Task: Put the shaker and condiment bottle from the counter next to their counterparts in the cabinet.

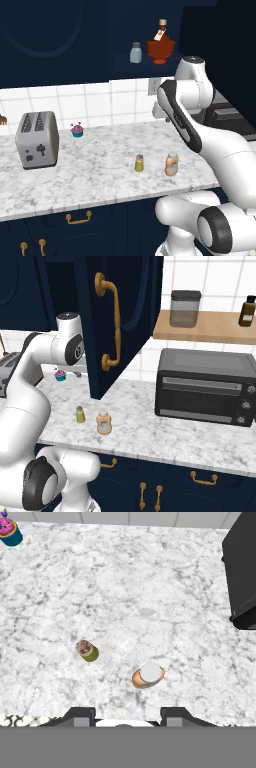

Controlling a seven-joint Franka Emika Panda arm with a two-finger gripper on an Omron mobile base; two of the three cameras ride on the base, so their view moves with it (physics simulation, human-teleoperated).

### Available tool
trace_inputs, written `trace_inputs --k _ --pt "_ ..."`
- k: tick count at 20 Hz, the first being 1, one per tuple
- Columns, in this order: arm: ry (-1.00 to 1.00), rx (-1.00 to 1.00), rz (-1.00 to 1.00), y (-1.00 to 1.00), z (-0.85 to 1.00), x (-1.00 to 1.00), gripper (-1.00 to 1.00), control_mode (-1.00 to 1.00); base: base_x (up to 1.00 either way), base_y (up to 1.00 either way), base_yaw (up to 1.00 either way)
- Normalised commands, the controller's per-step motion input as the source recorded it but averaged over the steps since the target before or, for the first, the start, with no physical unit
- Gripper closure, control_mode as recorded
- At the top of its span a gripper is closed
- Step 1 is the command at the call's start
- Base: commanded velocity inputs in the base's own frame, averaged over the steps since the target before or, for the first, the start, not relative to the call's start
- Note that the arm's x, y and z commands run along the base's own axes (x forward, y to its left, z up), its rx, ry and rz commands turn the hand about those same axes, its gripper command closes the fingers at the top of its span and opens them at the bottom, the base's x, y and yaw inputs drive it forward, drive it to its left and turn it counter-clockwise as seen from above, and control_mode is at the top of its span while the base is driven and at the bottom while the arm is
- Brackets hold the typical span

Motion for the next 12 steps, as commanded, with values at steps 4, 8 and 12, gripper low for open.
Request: trace_inputs --k 4,8,12 --pt "0.00 0.00 0.00 0.00 0.00 0.00 -1.00 -1.00 0.00 0.00 0.00" --pt "0.00 0.00 -0.05 0.00 0.00 0.00 -1.00 -1.00 0.00 0.00 0.00" --pt "-0.03 0.00 -0.08 0.00 -0.02 -0.05 -1.00 -1.00 0.00 0.00 0.00"
